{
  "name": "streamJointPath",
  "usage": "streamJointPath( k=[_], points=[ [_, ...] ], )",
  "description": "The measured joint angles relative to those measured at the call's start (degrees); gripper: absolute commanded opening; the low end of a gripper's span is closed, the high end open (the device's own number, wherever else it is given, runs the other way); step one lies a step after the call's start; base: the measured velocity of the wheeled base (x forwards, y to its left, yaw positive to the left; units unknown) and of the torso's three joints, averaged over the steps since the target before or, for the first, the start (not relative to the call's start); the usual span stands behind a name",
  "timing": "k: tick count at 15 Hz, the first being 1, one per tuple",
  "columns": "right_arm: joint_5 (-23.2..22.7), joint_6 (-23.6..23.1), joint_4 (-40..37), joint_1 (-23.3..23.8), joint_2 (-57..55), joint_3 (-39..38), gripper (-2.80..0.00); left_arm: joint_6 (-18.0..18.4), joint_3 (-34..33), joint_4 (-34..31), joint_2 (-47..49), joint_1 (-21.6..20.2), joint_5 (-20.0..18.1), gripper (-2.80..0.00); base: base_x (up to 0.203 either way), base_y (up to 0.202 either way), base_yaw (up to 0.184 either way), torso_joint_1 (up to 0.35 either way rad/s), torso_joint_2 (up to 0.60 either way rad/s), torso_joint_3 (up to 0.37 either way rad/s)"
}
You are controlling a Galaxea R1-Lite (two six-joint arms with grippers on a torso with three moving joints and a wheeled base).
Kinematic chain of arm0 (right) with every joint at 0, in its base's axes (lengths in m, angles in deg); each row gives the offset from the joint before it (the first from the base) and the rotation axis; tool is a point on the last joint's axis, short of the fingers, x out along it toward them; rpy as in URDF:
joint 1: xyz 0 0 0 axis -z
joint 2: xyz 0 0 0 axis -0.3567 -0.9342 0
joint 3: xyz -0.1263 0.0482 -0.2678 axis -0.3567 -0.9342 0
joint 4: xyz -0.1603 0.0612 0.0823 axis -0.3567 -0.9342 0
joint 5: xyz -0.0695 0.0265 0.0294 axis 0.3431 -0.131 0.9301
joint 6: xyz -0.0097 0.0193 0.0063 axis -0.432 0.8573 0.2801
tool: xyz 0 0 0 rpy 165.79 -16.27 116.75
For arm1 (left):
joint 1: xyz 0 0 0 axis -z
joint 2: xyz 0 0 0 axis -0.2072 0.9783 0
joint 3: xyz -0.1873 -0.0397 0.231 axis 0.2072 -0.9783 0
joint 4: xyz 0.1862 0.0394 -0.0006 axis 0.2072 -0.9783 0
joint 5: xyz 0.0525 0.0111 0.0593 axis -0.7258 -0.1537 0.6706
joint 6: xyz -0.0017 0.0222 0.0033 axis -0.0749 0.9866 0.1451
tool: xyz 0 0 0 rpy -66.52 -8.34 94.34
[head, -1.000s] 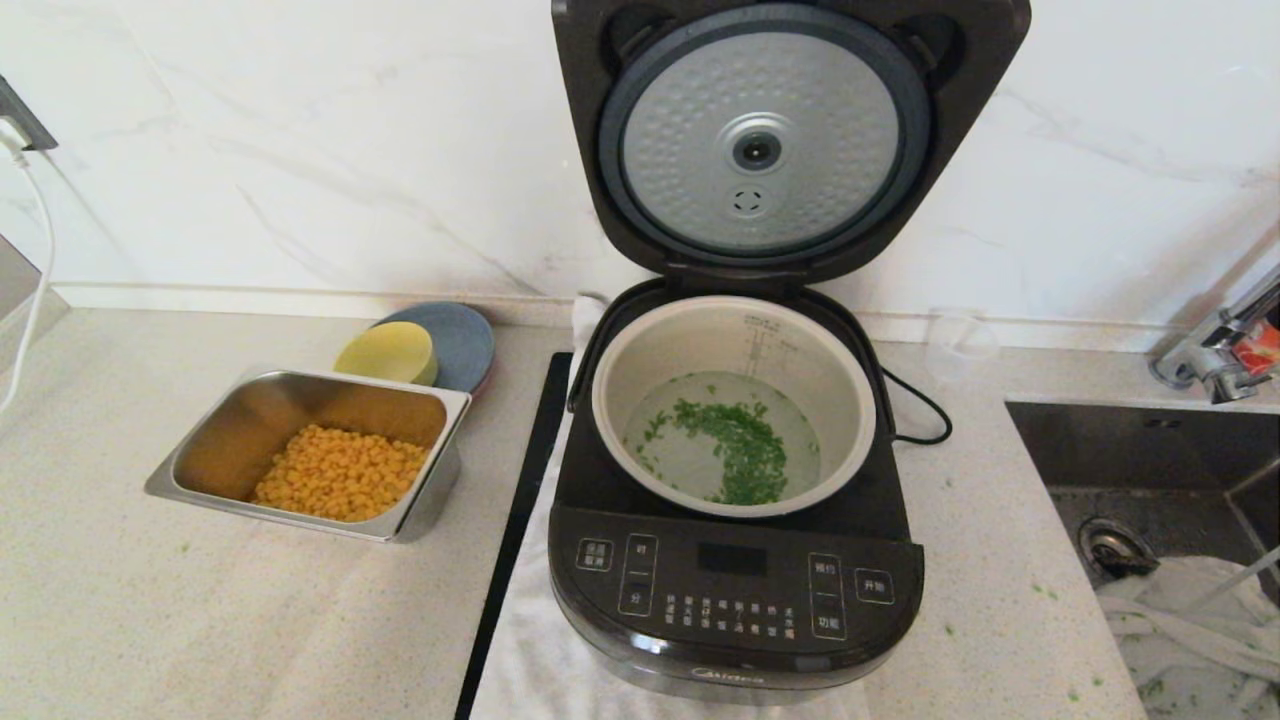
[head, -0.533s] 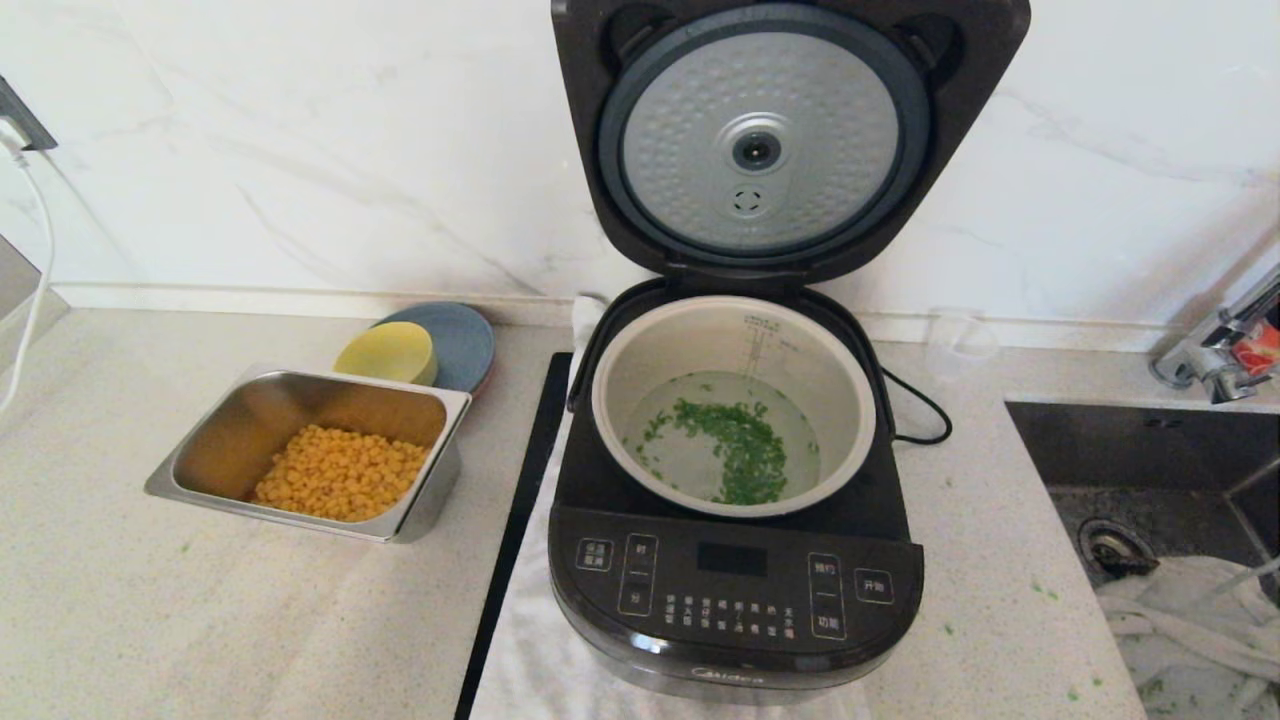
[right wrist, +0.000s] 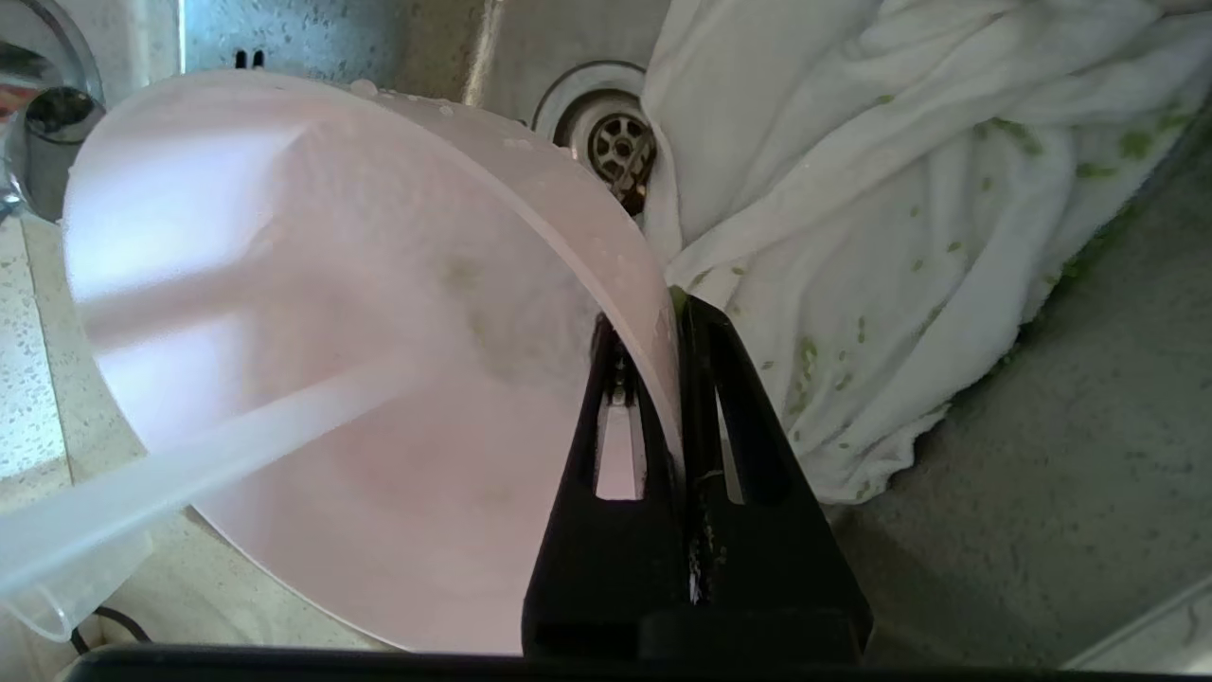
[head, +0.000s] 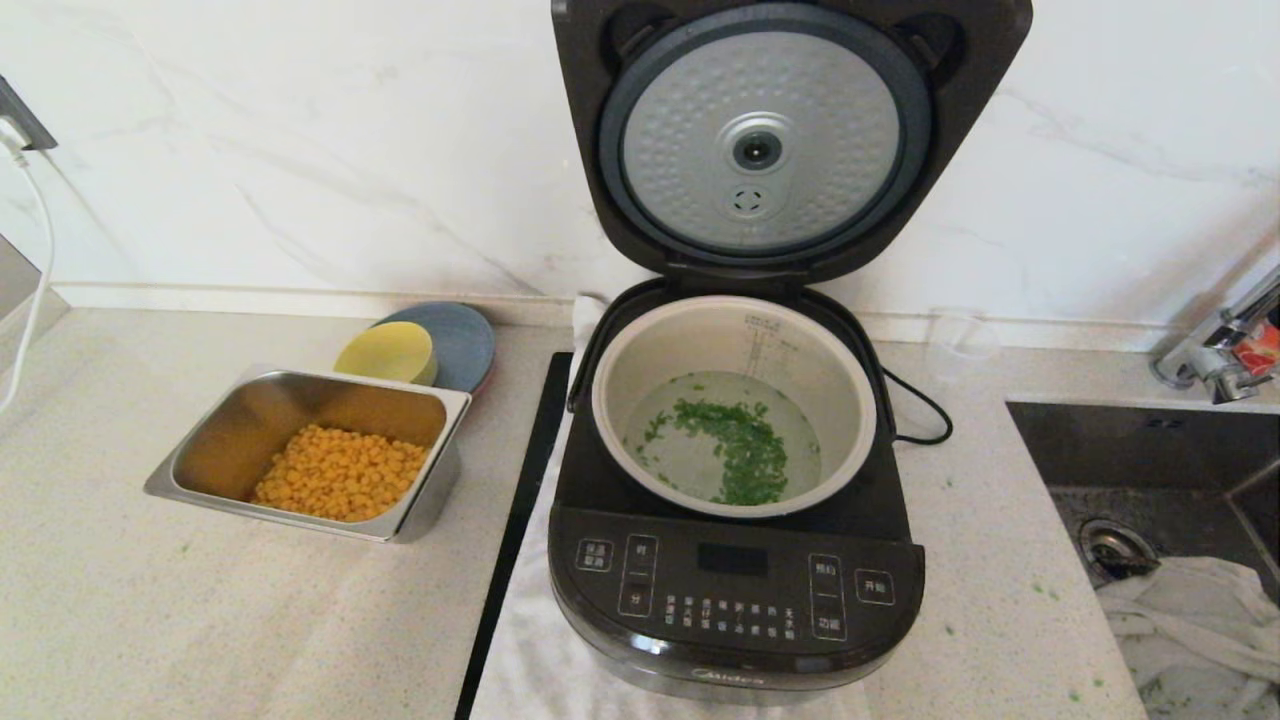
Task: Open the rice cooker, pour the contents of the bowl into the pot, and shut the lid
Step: Fill a bowl with water from the tap
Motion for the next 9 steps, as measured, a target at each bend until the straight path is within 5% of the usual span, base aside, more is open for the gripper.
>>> streamJointPath(
  k=[9],
  points=[
    [-0.09,-6.38,-2.5,-0.35,10.44,-10.02,-2.8,-0.01,0.0,0.0,0.0,0.0,0.0,-2.8,0.0,0.0,0.0,0.0,0.0,0.0]
  ],
)
